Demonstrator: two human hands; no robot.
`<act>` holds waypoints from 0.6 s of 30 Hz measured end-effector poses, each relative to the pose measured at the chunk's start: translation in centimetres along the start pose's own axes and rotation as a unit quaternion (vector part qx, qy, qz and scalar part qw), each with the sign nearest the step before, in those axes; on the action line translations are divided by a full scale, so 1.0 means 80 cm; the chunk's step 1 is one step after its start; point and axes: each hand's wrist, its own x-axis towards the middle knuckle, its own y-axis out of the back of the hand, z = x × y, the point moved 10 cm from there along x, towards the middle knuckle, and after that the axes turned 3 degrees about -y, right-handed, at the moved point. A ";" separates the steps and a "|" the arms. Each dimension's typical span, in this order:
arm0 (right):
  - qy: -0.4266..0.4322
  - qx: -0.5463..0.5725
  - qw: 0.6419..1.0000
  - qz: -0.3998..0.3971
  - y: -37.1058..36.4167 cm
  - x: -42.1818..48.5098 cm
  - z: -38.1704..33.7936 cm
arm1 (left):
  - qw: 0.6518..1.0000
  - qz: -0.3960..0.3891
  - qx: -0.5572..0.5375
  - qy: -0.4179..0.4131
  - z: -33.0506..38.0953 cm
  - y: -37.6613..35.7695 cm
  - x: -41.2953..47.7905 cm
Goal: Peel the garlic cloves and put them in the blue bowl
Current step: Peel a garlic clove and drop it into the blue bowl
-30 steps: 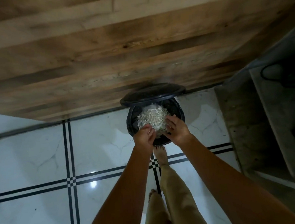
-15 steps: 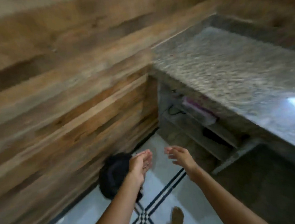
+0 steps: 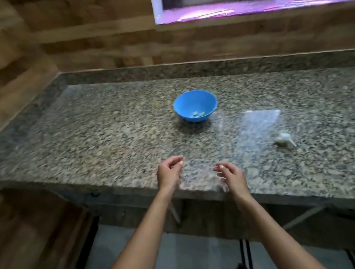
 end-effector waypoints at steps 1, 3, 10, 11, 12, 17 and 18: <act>0.019 -0.018 1.000 0.016 0.024 0.019 -0.011 | 0.998 -0.004 0.061 -0.030 0.012 -0.028 0.023; 0.059 -0.068 0.995 0.049 0.067 0.047 -0.031 | 0.974 -0.007 0.207 -0.093 0.030 -0.074 0.062; 0.182 -0.260 0.932 0.173 0.160 0.092 -0.086 | 0.861 -0.049 0.430 -0.266 0.035 -0.140 0.107; 0.187 -0.274 0.923 0.193 0.169 0.095 -0.090 | 0.851 -0.046 0.437 -0.290 0.038 -0.139 0.104; 0.188 -0.288 0.912 0.222 0.179 0.096 -0.092 | 0.844 -0.045 0.439 -0.305 0.042 -0.138 0.101; 0.120 -0.386 0.871 0.281 0.223 0.125 -0.094 | 0.864 0.042 0.334 -0.374 0.143 -0.140 0.103; 0.080 -0.399 0.875 0.263 0.230 0.137 -0.085 | 0.868 0.061 0.320 -0.375 0.167 -0.140 0.113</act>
